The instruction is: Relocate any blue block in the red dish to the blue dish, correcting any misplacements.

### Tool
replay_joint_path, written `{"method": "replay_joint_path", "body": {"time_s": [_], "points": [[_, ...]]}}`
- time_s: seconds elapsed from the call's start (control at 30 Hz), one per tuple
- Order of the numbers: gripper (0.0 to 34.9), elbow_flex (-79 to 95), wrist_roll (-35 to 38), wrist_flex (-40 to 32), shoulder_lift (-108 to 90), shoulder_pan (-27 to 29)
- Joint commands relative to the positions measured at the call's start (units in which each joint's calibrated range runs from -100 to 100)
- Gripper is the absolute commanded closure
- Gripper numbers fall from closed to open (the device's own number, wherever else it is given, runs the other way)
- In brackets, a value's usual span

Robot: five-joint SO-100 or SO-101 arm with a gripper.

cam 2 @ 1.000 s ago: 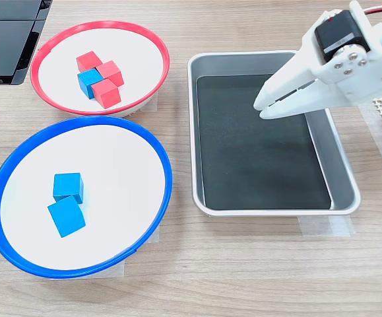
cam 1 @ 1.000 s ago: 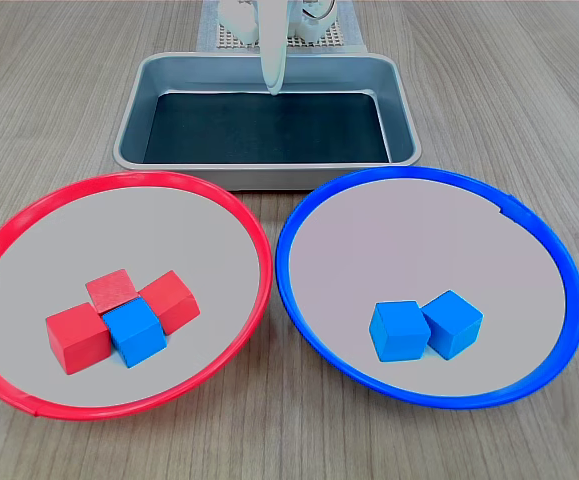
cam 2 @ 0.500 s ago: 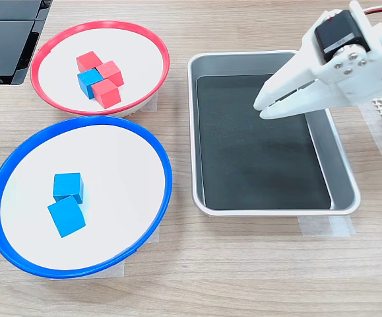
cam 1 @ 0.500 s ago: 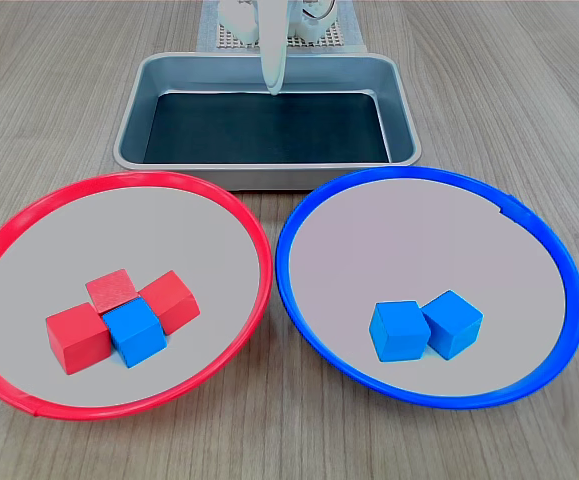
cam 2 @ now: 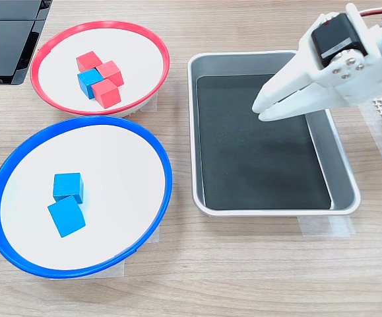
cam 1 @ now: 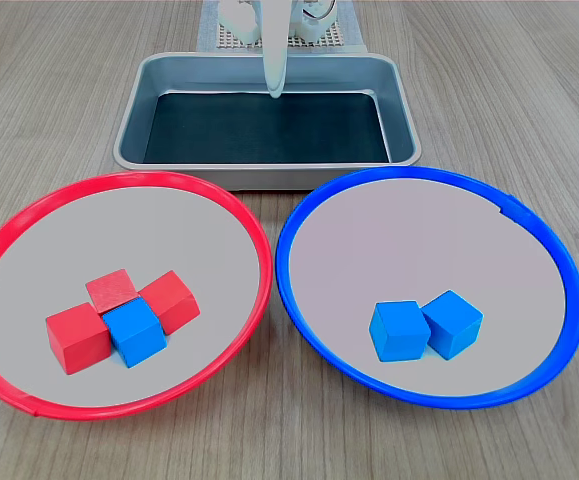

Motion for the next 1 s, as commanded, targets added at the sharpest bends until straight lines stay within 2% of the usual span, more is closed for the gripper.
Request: {"method": "replay_joint_path", "body": {"time_s": [0.0, 0.27, 0.57, 0.97], "points": [[34.6, -8.2, 0.2, -1.5, 6.2, 0.8], [34.6, -30.1, 1.6, -5.0, 28.7, 1.7], [34.6, -62.1, 8.2, -6.9, 57.5, 3.3], [34.6, -77.1, 21.7, -24.5, 83.0, 2.9]]}}
